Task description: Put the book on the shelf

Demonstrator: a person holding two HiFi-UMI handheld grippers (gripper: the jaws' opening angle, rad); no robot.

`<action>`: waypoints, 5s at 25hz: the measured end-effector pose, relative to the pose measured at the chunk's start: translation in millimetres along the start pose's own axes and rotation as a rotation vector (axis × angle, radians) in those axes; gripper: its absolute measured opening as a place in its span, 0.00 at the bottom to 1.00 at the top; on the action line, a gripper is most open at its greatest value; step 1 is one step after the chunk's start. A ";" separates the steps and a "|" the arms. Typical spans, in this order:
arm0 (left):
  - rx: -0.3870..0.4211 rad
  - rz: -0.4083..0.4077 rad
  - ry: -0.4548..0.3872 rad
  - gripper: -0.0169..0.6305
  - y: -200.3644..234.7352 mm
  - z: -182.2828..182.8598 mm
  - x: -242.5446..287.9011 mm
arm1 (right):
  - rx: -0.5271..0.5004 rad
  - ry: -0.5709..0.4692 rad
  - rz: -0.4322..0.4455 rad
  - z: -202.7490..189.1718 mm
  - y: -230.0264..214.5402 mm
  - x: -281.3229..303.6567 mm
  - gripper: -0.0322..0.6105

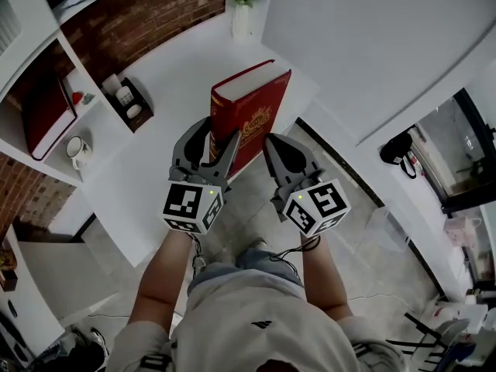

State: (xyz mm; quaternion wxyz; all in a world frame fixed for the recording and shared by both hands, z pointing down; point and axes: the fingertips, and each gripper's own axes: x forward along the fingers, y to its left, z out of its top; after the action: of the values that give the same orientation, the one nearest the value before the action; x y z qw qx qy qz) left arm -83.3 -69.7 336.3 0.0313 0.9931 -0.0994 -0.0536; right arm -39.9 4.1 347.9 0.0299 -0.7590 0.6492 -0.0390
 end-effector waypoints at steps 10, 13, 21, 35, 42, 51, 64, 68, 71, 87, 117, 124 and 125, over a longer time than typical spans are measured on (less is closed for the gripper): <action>0.012 0.046 -0.061 0.38 -43.4 13.8 56.0 | -0.034 -0.033 0.030 22.4 -69.0 -31.0 0.07; 0.015 0.061 -0.080 0.38 -52.3 18.9 66.6 | -0.036 -0.044 0.035 26.5 -83.5 -40.8 0.07; 0.018 0.083 -0.115 0.38 -58.4 39.6 89.4 | -0.011 -0.067 0.038 31.3 -109.0 -47.9 0.07; -0.008 0.121 -0.133 0.37 -20.9 39.7 167.5 | 0.023 -0.074 0.067 35.6 -174.0 12.9 0.07; -0.019 0.169 -0.163 0.37 14.6 48.5 208.6 | 0.025 -0.060 0.104 43.8 -210.0 64.0 0.07; -0.032 0.208 -0.248 0.37 51.9 90.9 238.4 | -0.008 -0.069 0.172 61.0 -225.1 125.3 0.07; 0.006 0.303 -0.323 0.37 72.5 139.1 257.3 | -0.019 -0.047 0.287 73.8 -223.7 176.0 0.07; 0.031 0.374 -0.344 0.37 76.8 151.3 265.9 | -0.005 -0.014 0.333 83.0 -235.4 191.7 0.07; 0.052 0.425 -0.362 0.37 75.0 156.8 273.6 | 0.006 0.007 0.373 90.7 -250.2 201.0 0.07; 0.193 0.719 -0.469 0.37 50.6 205.8 302.2 | -0.013 0.003 0.669 123.0 -294.6 250.3 0.07; 0.465 1.052 -0.567 0.37 49.0 355.2 328.8 | -0.046 0.013 0.997 162.1 -289.7 284.6 0.07; 0.529 1.094 -0.583 0.37 50.5 387.7 331.2 | -0.038 -0.002 0.998 170.3 -294.3 292.3 0.07; 0.534 1.100 -0.582 0.37 51.6 390.9 330.9 | -0.037 -0.003 0.998 171.1 -294.7 293.0 0.07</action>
State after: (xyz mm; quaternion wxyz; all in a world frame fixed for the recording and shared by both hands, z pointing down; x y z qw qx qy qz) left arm 185.2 -206.7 -80.9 -0.2205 0.7167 -0.6045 -0.2689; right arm 311.7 -240.5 212.0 0.0324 -0.3560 0.9339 -0.0074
